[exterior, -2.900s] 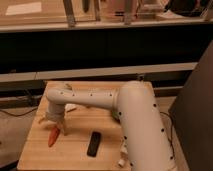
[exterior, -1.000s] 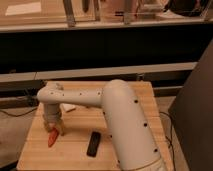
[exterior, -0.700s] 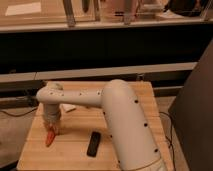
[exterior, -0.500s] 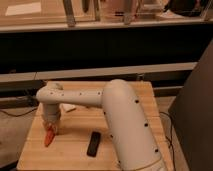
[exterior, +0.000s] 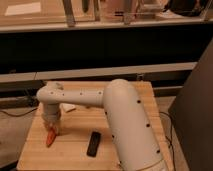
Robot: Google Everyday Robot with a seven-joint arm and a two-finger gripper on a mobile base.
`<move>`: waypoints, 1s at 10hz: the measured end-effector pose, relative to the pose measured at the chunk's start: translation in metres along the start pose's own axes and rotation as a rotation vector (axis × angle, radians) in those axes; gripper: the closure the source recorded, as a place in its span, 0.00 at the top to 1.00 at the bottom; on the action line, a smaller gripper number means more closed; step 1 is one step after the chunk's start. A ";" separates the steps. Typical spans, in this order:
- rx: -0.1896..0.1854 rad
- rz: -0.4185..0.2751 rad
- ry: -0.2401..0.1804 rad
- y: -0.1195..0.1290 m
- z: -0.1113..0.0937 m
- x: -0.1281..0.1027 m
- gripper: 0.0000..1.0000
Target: Drag the pepper across the table
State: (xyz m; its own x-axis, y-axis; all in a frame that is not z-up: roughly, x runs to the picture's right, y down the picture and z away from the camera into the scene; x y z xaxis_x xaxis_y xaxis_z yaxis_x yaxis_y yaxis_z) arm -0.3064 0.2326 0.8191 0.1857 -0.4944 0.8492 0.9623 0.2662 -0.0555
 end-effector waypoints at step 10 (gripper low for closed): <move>0.048 0.093 0.009 0.053 -0.013 0.003 0.00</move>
State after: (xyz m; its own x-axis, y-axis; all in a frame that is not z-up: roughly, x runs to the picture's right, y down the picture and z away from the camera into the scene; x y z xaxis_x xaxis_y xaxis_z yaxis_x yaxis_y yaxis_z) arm -0.2523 0.2339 0.8121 0.2754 -0.4728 0.8370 0.9303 0.3506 -0.1080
